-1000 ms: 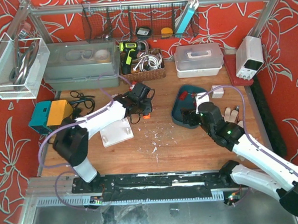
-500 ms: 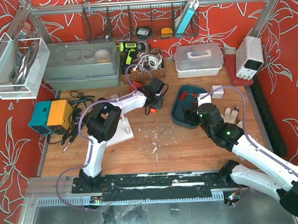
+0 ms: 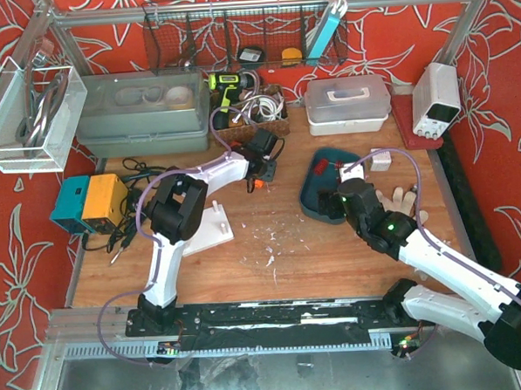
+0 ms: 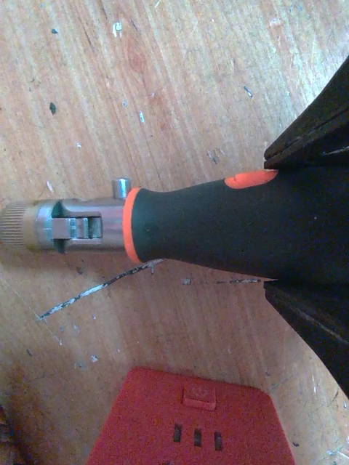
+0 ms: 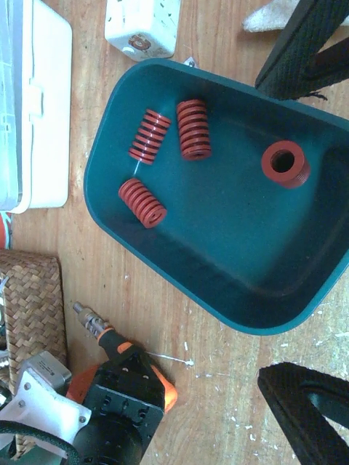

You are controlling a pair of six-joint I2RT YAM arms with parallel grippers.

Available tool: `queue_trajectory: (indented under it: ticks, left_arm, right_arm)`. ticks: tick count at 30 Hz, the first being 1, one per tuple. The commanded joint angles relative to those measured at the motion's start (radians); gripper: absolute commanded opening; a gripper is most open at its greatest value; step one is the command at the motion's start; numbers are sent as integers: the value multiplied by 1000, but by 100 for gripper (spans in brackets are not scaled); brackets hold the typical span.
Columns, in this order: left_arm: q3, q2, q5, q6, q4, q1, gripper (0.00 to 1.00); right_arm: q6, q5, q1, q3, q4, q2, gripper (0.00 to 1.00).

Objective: Install the large spring

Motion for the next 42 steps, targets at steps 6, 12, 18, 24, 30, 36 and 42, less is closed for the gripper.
queue_trajectory:
  ticks: [6,12,18,24,30,36,42]
  left_arm:
    - [2,-97,-41,-58,20,-6,54]
    - [-113,-260,8,-110,92,-11,76]
    - [-323,-486,63,-162,233,-41,100]
    - [-655,-749,125,-226,489,-53,100]
    - [-928,-906,172,-211,631,-53,100]
    - [-1038,-987,91,-192,681,-53,100]
    - [-1145,-1045,55,-215,760,-53,100]
  right_arm:
    - [33,27,2,-5,18,18,99]
    - [61,3,2,-4,28,10,99]
    - [63,32,2,-20,34,8,99]
    - [81,109,-4,40,-67,89,92]
    - [47,129,-25,113,-162,223,73]
    - [52,111,-110,179,-239,346,53]
    - [18,-12,-196,264,-329,476,51]
